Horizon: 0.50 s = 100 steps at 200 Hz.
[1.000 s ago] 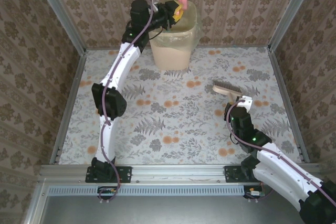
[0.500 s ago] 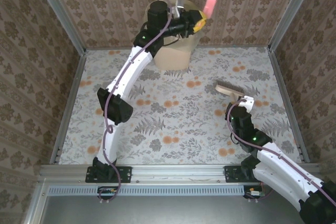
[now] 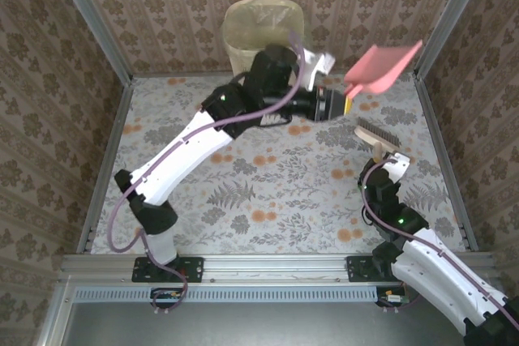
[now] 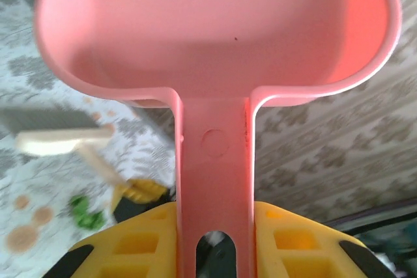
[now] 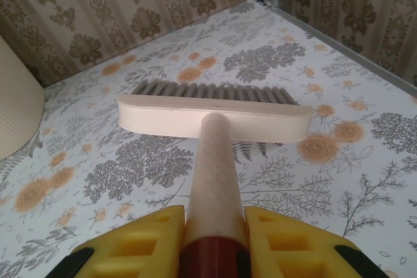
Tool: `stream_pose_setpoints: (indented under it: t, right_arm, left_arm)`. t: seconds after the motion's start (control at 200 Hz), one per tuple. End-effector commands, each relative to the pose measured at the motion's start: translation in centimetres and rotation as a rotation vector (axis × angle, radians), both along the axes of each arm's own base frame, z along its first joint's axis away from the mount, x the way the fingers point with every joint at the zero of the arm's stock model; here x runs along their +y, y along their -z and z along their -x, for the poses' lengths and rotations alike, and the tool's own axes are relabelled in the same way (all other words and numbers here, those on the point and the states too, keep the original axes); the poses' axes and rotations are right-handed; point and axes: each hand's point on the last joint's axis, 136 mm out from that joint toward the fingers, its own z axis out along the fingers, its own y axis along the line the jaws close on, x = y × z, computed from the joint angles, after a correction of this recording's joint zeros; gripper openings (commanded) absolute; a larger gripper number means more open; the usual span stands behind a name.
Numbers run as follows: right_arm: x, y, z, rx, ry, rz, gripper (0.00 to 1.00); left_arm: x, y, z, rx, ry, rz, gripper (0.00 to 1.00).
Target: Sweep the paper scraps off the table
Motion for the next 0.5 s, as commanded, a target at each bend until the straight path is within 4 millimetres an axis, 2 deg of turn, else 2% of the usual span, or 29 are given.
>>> stream_pose_setpoints:
  t: [0.0,0.105,0.185,0.2,0.205,0.22,0.225,0.23,0.245,0.29,0.355,0.495]
  right_arm:
    - [-1.3,-1.6,0.4,-0.06,0.083,-0.014,0.0]
    - [-1.4,-1.6,0.5,-0.054,0.089,-0.021,0.0]
    - [-2.0,-1.7,0.8,-0.058,0.125,-0.016,0.0]
    - [-2.1,-1.7,0.9,-0.057,0.13,-0.018,0.0]
    - [-2.1,-1.7,0.9,-0.057,0.132,-0.018,0.0]
    - [-2.2,-1.7,1.0,-0.057,0.136,-0.02,0.0]
    - [-2.2,-1.7,1.0,-0.055,0.137,-0.021,0.0]
    - [-2.2,-1.7,1.0,-0.056,0.139,-0.023,0.0]
    - [-2.3,-1.7,1.1,-0.056,0.146,-0.025,0.0]
    - [-2.6,-1.7,1.3,-0.053,0.165,-0.036,0.0]
    - [-3.2,-1.8,1.8,-0.05,0.206,-0.05,0.0]
    - [-4.2,-2.0,2.6,-0.049,0.278,-0.057,0.0]
  left_arm:
    - [2.2,3.9,-0.1,-0.227,-0.083,-0.183,0.0]
    - [4.4,6.9,1.0,-0.252,-0.123,-0.218,0.0]
    - [6.4,10.5,1.4,-0.219,-0.153,-0.269,0.0]
    - [6.9,11.8,1.6,-0.208,-0.156,-0.293,0.0]
    - [7.0,11.5,1.5,-0.211,-0.16,-0.284,0.0]
    - [7.4,12.7,1.7,-0.203,-0.161,-0.308,0.0]
    - [7.5,12.5,1.7,-0.207,-0.164,-0.302,0.0]
    - [7.7,13.3,1.8,-0.201,-0.163,-0.317,0.0]
    - [8.1,13.5,1.8,-0.202,-0.167,-0.321,0.0]
    - [9.5,16.2,2.1,-0.191,-0.178,-0.38,0.0]
    - [11.6,18.7,2.4,-0.19,-0.203,-0.439,0.0]
    - [15.2,22.5,3.5,-0.191,-0.219,-0.507,0.0]
